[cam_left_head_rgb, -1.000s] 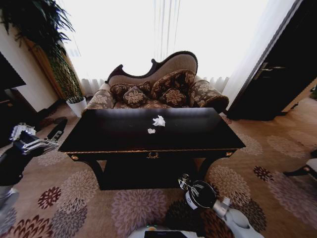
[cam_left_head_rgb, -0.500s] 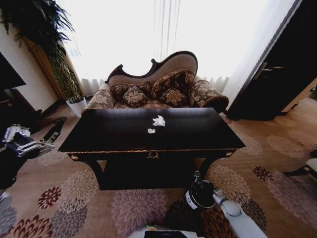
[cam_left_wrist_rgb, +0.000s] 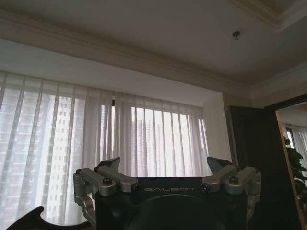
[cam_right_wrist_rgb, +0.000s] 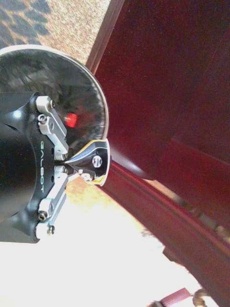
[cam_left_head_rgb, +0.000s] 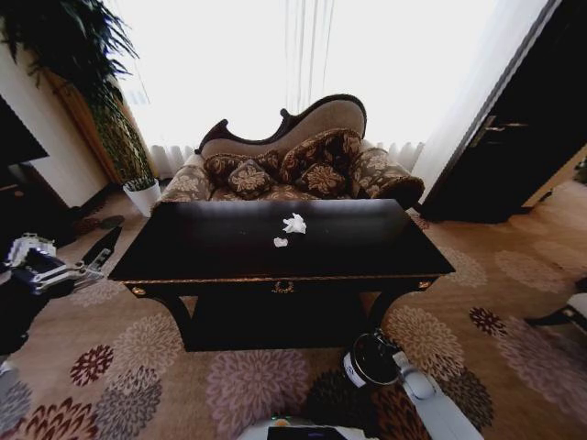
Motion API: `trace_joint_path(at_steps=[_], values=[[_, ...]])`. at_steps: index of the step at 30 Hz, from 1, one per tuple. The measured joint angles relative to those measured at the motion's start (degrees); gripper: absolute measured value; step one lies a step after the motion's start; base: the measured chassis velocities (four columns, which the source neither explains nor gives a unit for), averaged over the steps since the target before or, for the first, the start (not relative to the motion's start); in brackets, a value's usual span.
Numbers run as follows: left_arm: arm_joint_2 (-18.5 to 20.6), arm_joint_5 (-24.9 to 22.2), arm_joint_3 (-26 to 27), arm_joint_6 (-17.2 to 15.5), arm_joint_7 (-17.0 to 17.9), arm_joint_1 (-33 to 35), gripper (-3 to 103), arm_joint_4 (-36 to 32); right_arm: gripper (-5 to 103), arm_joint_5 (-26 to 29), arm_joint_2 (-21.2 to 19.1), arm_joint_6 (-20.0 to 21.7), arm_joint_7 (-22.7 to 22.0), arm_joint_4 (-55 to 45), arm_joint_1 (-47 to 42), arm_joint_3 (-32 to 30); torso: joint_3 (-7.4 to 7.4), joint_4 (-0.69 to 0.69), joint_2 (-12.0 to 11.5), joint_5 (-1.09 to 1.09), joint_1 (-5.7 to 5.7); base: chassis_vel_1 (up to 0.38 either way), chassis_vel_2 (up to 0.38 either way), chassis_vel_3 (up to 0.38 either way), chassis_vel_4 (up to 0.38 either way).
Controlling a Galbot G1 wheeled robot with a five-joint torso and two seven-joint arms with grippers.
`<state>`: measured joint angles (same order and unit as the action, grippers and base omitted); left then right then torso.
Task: Move to the front of the table and place the trash on the table into the trash bin.
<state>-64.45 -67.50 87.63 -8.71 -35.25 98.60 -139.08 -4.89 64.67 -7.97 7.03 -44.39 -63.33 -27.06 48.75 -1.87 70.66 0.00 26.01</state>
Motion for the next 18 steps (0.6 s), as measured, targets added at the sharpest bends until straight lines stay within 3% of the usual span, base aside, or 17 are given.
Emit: trace_joint_path(at_steps=[9,10,12,16,18], values=[[0.6,-0.2,0.0,0.0,0.0,-0.3,100,0.4,-1,1.5,1.2,1.6,-0.2,-1.2,-0.4,-0.1,0.00,0.02,0.0,-0.02,0.00,0.000,0.000,0.000,0.000],[0.6,-0.2,-0.1,0.0,0.0,-0.3,100,0.4,4,1.4,1.2,1.9,-0.3,-1.5,-0.4,-0.1,0.00,0.02,0.0,-0.01,0.00,0.000,0.000,0.000,0.000],[0.6,-0.2,-0.2,0.0,0.0,-0.4,100,0.4,4,1.4,1.3,2.2,-0.4,-1.7,-0.4,-0.1,0.00,0.01,0.0,-0.01,0.00,0.000,0.000,0.000,0.000],[0.6,-0.2,-0.5,0.0,0.0,-0.8,100,0.8,26,0.9,1.3,2.9,-0.5,-2.8,-0.6,-0.2,0.00,0.02,0.0,-0.01,0.00,0.000,0.000,0.000,0.000],[0.6,-0.2,-0.7,0.0,0.0,-0.9,100,0.9,26,0.9,1.3,3.0,-0.5,-3.1,-0.7,-0.3,0.00,0.01,0.0,-0.01,0.00,0.000,0.000,0.000,0.000]])
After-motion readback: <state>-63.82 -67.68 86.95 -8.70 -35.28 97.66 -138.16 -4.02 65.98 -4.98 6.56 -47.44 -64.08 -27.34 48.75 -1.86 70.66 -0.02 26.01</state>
